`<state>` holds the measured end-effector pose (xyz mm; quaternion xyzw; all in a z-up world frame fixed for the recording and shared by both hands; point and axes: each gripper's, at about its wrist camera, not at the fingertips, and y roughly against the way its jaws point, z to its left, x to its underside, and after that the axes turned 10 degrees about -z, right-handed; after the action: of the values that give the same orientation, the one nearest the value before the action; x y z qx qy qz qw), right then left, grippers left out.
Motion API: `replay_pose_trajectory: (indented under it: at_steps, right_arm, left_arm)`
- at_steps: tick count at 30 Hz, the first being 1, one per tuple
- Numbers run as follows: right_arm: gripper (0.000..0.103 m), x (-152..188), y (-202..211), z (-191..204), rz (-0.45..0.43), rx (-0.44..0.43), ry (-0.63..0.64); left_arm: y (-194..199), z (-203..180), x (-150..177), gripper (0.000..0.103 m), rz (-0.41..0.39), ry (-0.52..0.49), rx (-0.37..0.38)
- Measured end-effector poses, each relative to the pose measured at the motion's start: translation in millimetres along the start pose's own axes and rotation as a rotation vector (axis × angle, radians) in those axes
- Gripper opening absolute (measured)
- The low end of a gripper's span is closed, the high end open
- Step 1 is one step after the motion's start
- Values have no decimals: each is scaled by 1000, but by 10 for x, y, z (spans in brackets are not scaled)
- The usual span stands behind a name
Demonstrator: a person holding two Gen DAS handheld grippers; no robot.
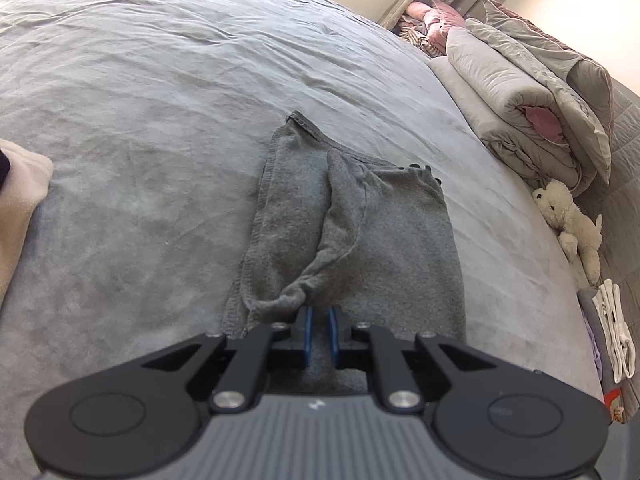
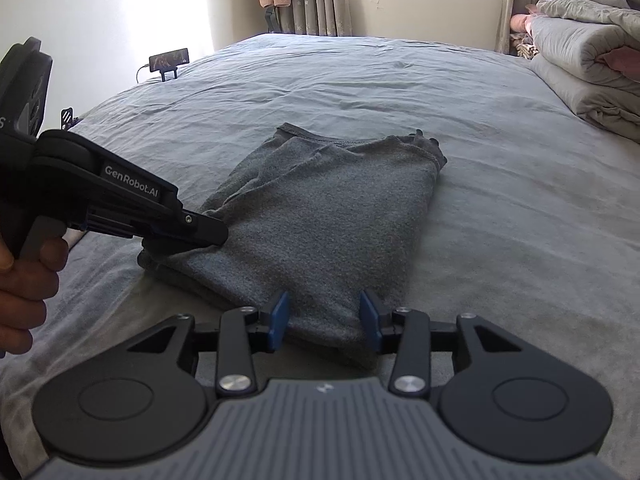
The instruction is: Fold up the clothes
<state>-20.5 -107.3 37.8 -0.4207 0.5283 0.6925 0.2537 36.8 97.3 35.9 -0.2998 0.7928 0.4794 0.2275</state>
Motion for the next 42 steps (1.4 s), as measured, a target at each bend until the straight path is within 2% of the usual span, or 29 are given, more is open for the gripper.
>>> replay_pose_trajectory:
  at_steps: [8,12,15,20,23,25,27,29,32,33,39,42]
  right_arm:
    - [44,14,78,80,29,18,54]
    - [45,44,119,95,10,22,50]
    - [38,80,77,120,9,38,84]
    - [35,93,91,158,0,60,86]
    - [26,84,136,132,-14,62,49]
    - [12,74,177,97,-42,66,5]
    - [12,47,208,71,-56,48,-38]
    - [12,58,160,91,-20,44,-29]
    - [6,176,16,88,63,31,-48]
    - [6,187,10,97,63,34,-46]
    - [7,-9,287,120,-89,-4,-42]
    - [12,-47,274,68,-93,25,-57]
  left_arm:
    - [10,-38,34,11,-14,-21,-13]
    - [13,-56,46,11,-20,-31,-20]
    - [16,-67,54,11,-23,-34,-24]
    - [32,-88,75,11,-29,-45,-31]
    - [40,-96,81,11,-30,-52,-35]
    - [45,-98,79,11,-29,-52,-36]
    - [49,-98,78,11,-28,-50,-37]
    - [50,-104,80,11,-28,-51,-39]
    - [52,-128,87,11,-30,-62,-46]
    - [54,-133,91,11,-31,-64,-47]
    - [59,-122,92,11,-30,-62,-45]
    - [57,-137,98,11,-32,-67,-50]
